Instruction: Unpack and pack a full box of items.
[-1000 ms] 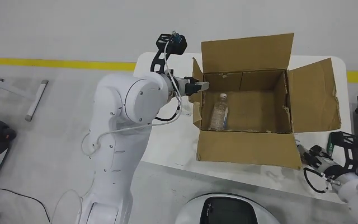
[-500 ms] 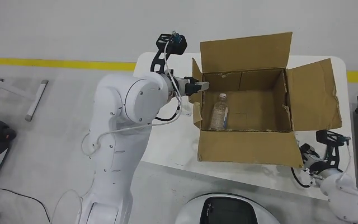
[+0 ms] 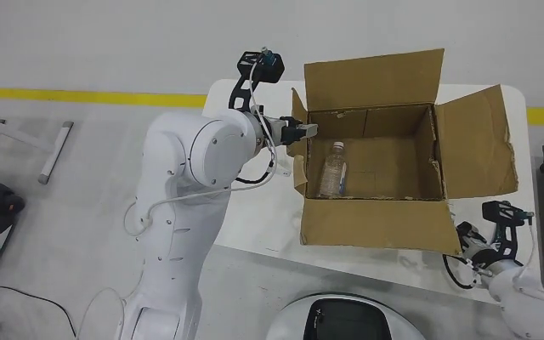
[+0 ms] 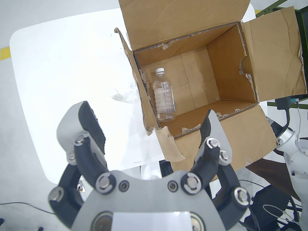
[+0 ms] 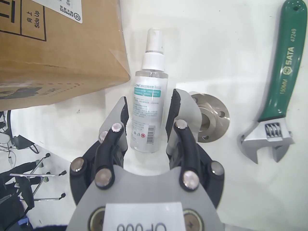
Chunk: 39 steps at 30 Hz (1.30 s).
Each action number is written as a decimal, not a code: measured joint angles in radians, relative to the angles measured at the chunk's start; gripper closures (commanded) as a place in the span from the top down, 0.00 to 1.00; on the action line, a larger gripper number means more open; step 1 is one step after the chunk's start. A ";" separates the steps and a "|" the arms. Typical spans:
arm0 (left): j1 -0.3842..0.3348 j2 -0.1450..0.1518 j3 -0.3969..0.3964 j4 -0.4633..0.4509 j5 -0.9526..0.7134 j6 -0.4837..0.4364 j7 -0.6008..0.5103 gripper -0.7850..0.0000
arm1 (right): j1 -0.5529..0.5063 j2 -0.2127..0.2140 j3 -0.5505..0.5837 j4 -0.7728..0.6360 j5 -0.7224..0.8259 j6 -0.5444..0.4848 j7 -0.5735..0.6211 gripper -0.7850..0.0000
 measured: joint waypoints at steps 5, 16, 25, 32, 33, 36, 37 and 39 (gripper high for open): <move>0.000 0.000 0.000 0.000 0.000 0.000 0.000 1.00 | 0.026 0.003 -0.026 0.002 -0.051 0.022 0.018 0.49; 0.000 0.000 0.000 0.000 0.000 0.000 0.000 1.00 | 0.061 0.006 -0.075 0.015 -0.118 0.081 0.044 0.61; 0.000 0.000 0.000 0.000 0.000 0.000 0.000 1.00 | 0.076 0.008 -0.091 0.029 -0.134 0.097 0.063 0.65; 0.000 0.000 0.000 0.000 0.000 0.000 0.000 1.00 | 0.082 0.009 -0.099 0.038 -0.136 0.102 0.074 0.47; 0.000 0.000 0.000 0.000 0.000 0.000 0.000 1.00 | 0.083 0.009 -0.099 0.038 -0.137 0.103 0.075 0.46; 0.000 0.000 0.000 0.000 0.000 0.000 0.000 1.00 | 0.085 0.010 -0.101 0.037 -0.144 0.107 0.078 0.46; 0.000 0.000 0.000 0.000 0.000 0.000 0.000 1.00 | 0.086 0.010 -0.103 0.037 -0.147 0.110 0.079 0.45; 0.000 0.000 0.000 0.000 0.000 0.000 0.000 1.00 | 0.088 0.011 -0.106 0.037 -0.152 0.114 0.079 0.44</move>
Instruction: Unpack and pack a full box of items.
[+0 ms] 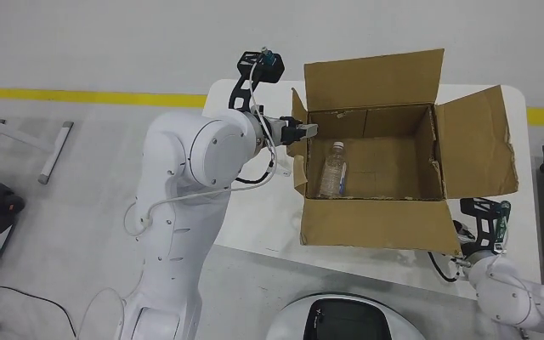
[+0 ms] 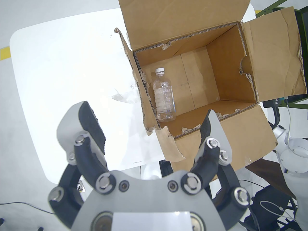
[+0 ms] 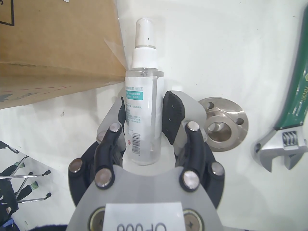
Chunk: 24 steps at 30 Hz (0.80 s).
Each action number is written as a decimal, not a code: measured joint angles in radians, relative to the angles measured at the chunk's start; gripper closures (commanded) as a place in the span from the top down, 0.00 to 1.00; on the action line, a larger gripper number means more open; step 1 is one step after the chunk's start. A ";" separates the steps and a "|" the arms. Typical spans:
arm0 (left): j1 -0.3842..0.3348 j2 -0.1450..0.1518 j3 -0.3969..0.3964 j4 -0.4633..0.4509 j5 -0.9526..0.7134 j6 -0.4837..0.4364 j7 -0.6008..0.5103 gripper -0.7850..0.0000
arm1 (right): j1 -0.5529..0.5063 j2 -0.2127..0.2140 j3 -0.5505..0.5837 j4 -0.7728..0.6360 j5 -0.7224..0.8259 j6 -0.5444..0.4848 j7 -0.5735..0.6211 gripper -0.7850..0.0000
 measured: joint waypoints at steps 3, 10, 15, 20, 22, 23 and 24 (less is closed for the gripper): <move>0.000 0.000 0.000 0.000 0.000 0.000 0.000 1.00 | 0.004 0.000 -0.006 -0.002 -0.005 0.004 0.002 0.36; 0.000 0.000 0.000 0.000 0.000 0.000 0.000 1.00 | 0.005 0.001 -0.008 -0.008 -0.016 0.015 0.003 0.00; 0.000 0.000 0.000 0.000 0.000 0.000 0.000 1.00 | -0.011 0.002 0.011 -0.036 0.003 0.019 -0.001 0.00; 0.000 0.000 0.000 0.000 0.000 0.000 0.000 1.00 | -0.040 0.000 0.064 -0.072 0.080 0.013 -0.016 0.00; 0.000 0.000 0.000 0.000 0.000 0.000 0.000 1.00 | -0.058 -0.001 0.103 -0.094 0.140 0.001 -0.028 0.00; 0.000 0.000 0.000 0.000 0.000 0.000 0.000 1.00 | -0.068 -0.002 0.125 -0.105 0.169 -0.006 -0.036 0.00; 0.000 0.000 0.000 0.000 0.000 0.000 0.000 1.00 | -0.079 -0.002 0.149 -0.116 0.201 -0.012 -0.045 0.00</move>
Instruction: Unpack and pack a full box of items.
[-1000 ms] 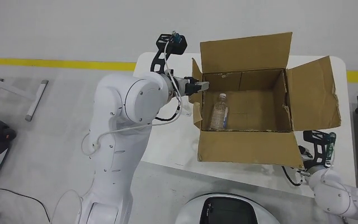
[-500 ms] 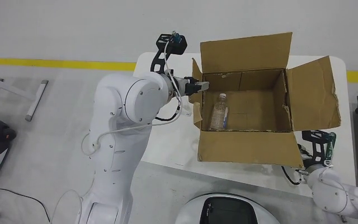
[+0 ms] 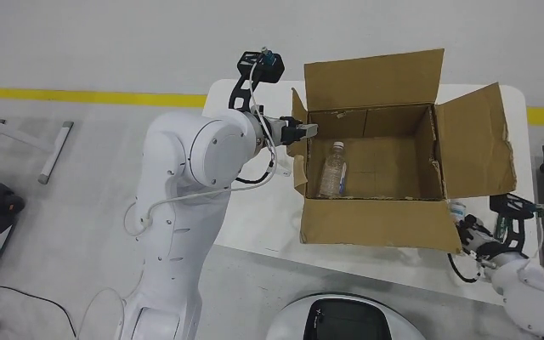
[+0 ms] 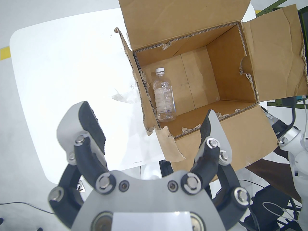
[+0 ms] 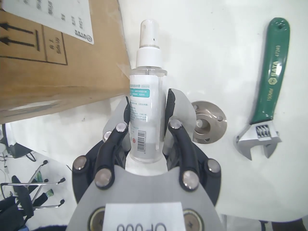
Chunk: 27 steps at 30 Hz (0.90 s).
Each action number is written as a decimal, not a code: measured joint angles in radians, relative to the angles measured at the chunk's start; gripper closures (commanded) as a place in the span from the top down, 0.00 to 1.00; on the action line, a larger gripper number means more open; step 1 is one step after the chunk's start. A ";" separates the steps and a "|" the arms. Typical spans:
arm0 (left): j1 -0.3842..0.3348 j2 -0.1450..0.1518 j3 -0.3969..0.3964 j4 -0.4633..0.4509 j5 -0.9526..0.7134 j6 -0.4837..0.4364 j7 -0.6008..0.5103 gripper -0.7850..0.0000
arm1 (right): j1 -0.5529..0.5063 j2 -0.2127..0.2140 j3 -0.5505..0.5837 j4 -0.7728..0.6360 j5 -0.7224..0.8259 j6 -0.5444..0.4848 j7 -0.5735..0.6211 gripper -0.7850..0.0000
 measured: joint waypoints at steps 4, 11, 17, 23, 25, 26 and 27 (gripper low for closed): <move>0.000 0.000 0.000 0.000 0.000 0.000 0.000 1.00 | -0.054 -0.005 0.142 -0.046 0.178 -0.046 -0.040 0.00; 0.000 0.000 0.000 0.000 0.000 0.000 0.000 1.00 | -0.103 -0.010 0.383 -0.137 0.443 -0.169 -0.050 0.00; 0.000 0.000 0.000 0.000 0.000 0.000 0.000 1.00 | -0.102 -0.006 0.530 -0.153 0.612 -0.313 -0.015 0.00; 0.000 0.000 0.000 0.000 0.000 0.000 0.000 1.00 | -0.052 0.015 0.535 -0.153 0.636 -0.494 0.080 0.00; 0.000 0.000 0.000 0.000 0.000 0.000 0.000 1.00 | -0.024 0.025 0.495 -0.153 0.618 -0.532 0.115 0.00; 0.000 0.000 0.000 0.000 0.000 0.000 0.000 1.00 | -0.011 0.029 0.473 -0.153 0.602 -0.535 0.125 0.00; 0.000 0.000 0.000 0.000 0.000 0.000 0.000 1.00 | 0.003 0.032 0.447 -0.153 0.584 -0.533 0.131 0.00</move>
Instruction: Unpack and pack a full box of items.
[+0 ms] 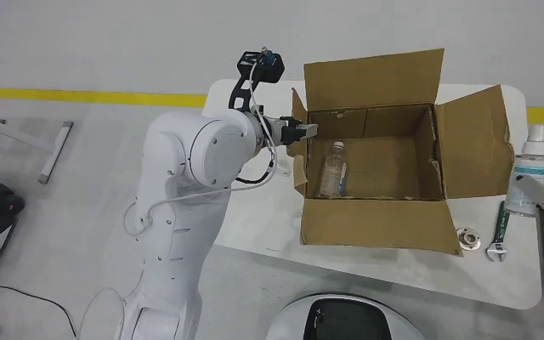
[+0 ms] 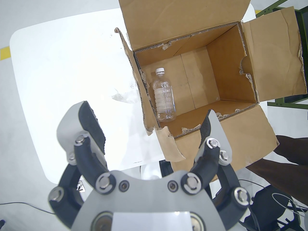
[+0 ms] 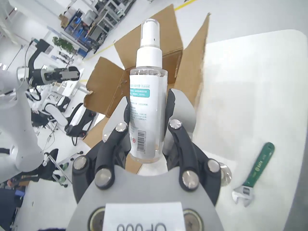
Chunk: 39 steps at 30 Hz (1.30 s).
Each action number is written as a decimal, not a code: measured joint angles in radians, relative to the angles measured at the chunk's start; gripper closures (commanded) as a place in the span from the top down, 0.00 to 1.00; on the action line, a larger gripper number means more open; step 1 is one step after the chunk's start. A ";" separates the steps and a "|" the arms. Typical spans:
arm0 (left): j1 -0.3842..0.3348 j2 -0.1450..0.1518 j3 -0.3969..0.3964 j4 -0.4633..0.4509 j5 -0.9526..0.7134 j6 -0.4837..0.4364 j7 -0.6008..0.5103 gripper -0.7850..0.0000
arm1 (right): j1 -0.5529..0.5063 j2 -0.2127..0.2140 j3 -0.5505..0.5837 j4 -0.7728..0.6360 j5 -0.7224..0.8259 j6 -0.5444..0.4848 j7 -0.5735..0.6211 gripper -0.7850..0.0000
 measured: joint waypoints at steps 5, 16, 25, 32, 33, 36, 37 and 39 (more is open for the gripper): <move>0.000 0.000 0.000 0.000 0.000 0.000 0.000 1.00 | 0.078 0.015 -0.176 0.000 -0.145 0.056 -0.004 0.00; 0.037 0.006 -0.020 -0.011 0.014 -0.007 0.056 1.00 | 0.183 0.029 -0.422 0.000 -0.403 0.173 -0.001 0.00; 0.088 0.024 -0.073 -0.061 0.096 0.016 0.046 1.00 | 0.182 0.029 -0.421 0.000 -0.398 0.172 -0.002 0.00; 0.109 0.032 -0.101 -0.056 0.198 0.081 0.044 1.00 | 0.195 0.031 -0.462 0.014 -0.436 0.203 -0.039 0.00; 0.109 0.032 -0.101 -0.056 0.199 0.082 0.044 1.00 | 0.203 0.032 -0.474 0.015 -0.447 0.213 -0.039 0.00; 0.109 0.032 -0.100 -0.056 0.197 0.081 0.044 1.00 | 0.239 0.035 -0.524 0.025 -0.501 0.252 -0.030 0.00; 0.109 0.032 -0.100 -0.056 0.197 0.081 0.044 1.00 | 0.259 0.036 -0.547 0.032 -0.531 0.272 -0.025 0.00; 0.109 0.032 -0.100 -0.056 0.197 0.081 0.044 1.00 | 0.294 0.037 -0.588 0.046 -0.571 0.305 -0.017 0.00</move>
